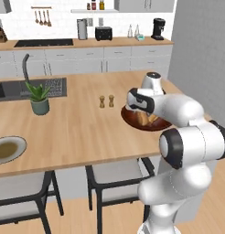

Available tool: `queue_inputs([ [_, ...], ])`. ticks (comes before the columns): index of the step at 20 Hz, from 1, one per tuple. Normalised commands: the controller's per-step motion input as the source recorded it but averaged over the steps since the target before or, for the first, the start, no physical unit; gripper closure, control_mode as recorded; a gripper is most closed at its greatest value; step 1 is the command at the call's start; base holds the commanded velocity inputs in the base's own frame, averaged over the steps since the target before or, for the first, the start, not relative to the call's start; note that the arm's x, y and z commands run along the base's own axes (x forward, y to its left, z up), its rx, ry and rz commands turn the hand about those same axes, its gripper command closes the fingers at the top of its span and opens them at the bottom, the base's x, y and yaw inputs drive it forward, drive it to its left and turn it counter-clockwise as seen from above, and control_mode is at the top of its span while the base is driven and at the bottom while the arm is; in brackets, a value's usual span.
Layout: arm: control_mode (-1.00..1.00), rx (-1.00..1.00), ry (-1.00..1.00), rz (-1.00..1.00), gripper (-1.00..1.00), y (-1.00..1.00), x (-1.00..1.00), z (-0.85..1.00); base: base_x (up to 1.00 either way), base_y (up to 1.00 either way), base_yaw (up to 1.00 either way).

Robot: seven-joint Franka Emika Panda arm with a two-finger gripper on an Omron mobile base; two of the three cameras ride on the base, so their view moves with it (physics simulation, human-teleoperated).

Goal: Place one bun and one sausage from the bowl on each plate.

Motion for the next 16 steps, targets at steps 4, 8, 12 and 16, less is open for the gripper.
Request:
queue_inputs([
  [4,1.00,0.00,0.00,0.00,1.00,0.00,0.00,0.00,-0.25,0.94,0.00],
  [8,1.00,0.00,0.00,0.00,1.00,0.00,0.00,0.00,0.03,1.00,-0.02],
  [12,1.00,0.00,0.00,0.00,1.00,0.00,0.00,0.00,0.21,0.27,-0.05],
  [16,1.00,0.00,0.00,0.00,1.00,0.00,0.00,0.00,0.48,-0.10,-0.04],
])
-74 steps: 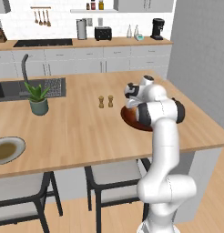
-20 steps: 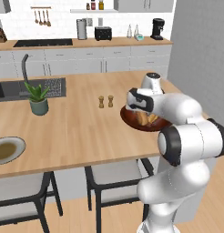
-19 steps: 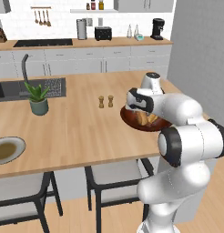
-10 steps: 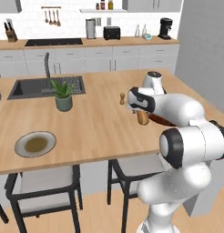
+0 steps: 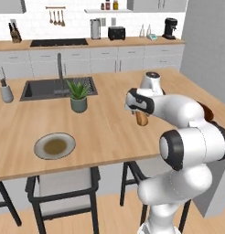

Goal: Place one bun and one sausage from the bowl on each plate.

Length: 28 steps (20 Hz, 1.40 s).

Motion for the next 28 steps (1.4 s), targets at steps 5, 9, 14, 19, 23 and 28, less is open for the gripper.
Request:
queue_inputs([
  [5,1.00,0.00,0.00,0.00,1.00,0.00,0.00,0.00,0.60,-0.10,-0.03],
  [9,-1.00,0.00,0.00,0.00,1.00,0.00,0.00,0.00,0.27,-0.01,0.00],
  [14,-1.00,-0.06,0.05,0.07,1.00,0.86,-0.01,-0.03,0.00,0.00,0.00],
  [19,-1.00,-0.03,0.12,0.18,1.00,1.00,0.02,-0.29,0.00,0.00,0.00],
  [23,-1.00,0.00,0.16,0.18,1.00,1.00,0.02,-0.07,0.00,0.00,0.00],
  [28,-1.00,0.00,0.11,0.16,1.00,1.00,-0.06,0.00,0.00,0.00,0.00],
])
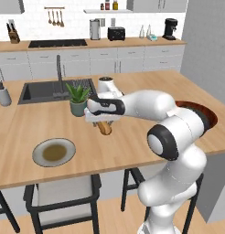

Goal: Place one bun and one sausage from the bowl on each plate.

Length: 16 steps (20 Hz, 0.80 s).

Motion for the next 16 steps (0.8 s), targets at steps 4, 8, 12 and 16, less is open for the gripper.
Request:
queue_inputs([
  [4,-1.00,0.00,0.01,0.11,1.00,1.00,-0.48,-0.02,0.00,0.00,0.00],
  [8,-1.00,0.00,0.00,0.00,1.00,0.92,-0.18,-0.20,0.00,0.00,0.00],
  [12,-1.00,0.00,0.09,0.00,1.00,0.87,0.00,-0.39,0.00,0.00,0.00],
  [16,-1.00,0.00,0.11,-0.03,1.00,0.59,0.01,-0.31,0.00,0.00,0.00],
])
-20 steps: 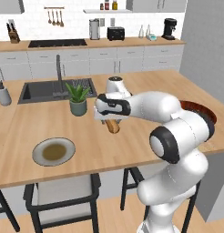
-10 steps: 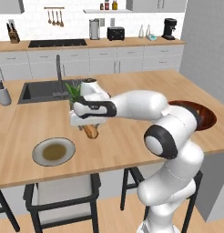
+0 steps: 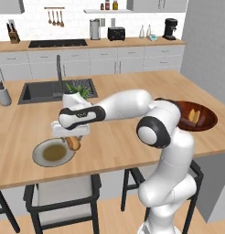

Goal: Place one bun and one sausage from the bowl on each plate.

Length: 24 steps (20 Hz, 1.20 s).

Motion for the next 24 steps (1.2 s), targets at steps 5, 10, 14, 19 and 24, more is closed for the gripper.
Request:
queue_inputs([
  [5,-1.00,0.00,0.00,0.00,1.00,0.12,0.25,-0.25,0.00,0.00,0.00],
  [10,-1.00,0.00,0.00,0.00,1.00,0.22,0.13,-0.45,0.00,0.00,0.00],
  [14,-1.00,0.00,0.00,0.00,1.00,0.17,0.18,-0.26,0.00,0.00,0.00],
  [19,-1.00,0.00,0.00,0.00,-1.00,0.07,0.12,-0.16,0.00,0.00,0.00],
  [24,-1.00,0.00,0.00,0.00,-1.00,0.00,0.00,0.00,0.00,0.00,0.00],
])
